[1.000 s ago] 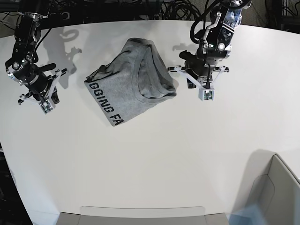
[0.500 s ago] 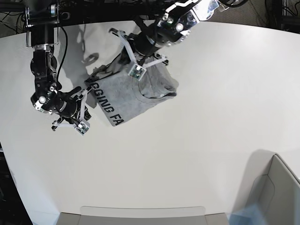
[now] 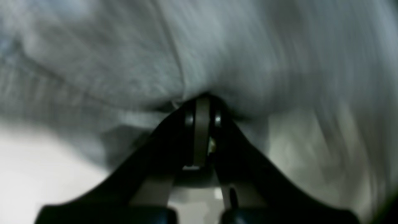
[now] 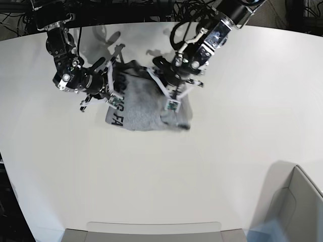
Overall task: Fold the T-shirt properly
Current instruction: 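Grasp the folded bundle with both grippers and rotate it, then push the folded bundle with the left gripper toward the table edge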
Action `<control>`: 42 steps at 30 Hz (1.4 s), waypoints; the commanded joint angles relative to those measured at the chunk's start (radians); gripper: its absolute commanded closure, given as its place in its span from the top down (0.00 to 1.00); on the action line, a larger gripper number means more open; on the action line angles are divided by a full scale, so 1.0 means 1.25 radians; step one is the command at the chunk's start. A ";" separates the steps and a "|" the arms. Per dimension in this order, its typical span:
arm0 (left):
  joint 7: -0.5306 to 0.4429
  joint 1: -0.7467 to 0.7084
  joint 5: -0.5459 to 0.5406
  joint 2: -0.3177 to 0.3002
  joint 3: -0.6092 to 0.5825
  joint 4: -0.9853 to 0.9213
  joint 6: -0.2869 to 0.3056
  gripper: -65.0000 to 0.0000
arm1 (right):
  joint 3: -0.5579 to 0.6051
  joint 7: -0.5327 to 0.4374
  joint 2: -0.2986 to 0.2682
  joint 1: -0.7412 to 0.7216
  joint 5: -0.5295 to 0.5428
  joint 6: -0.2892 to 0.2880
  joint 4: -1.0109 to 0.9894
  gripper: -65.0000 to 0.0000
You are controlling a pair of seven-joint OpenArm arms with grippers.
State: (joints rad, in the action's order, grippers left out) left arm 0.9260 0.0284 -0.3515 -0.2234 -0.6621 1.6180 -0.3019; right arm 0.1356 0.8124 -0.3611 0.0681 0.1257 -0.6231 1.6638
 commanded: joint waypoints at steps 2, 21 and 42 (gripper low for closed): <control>0.005 0.053 0.014 -0.011 0.099 -0.015 -0.013 0.00 | 0.039 -0.010 -0.014 0.042 0.012 -0.008 0.059 0.00; -0.028 0.000 0.014 0.092 0.063 0.155 -0.013 0.00 | -0.461 -0.010 0.033 0.036 0.012 -0.005 0.118 0.00; 0.006 -0.080 0.012 -0.069 0.150 0.249 -0.013 0.00 | -0.476 -0.016 0.002 0.073 0.013 -0.007 0.079 0.00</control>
State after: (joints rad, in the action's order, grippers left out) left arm 0.9562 -0.0845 -0.3458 -0.3088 -0.4763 1.9167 -0.3168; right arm -0.4545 0.8112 -0.3428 0.1719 0.1314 -0.6277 1.7447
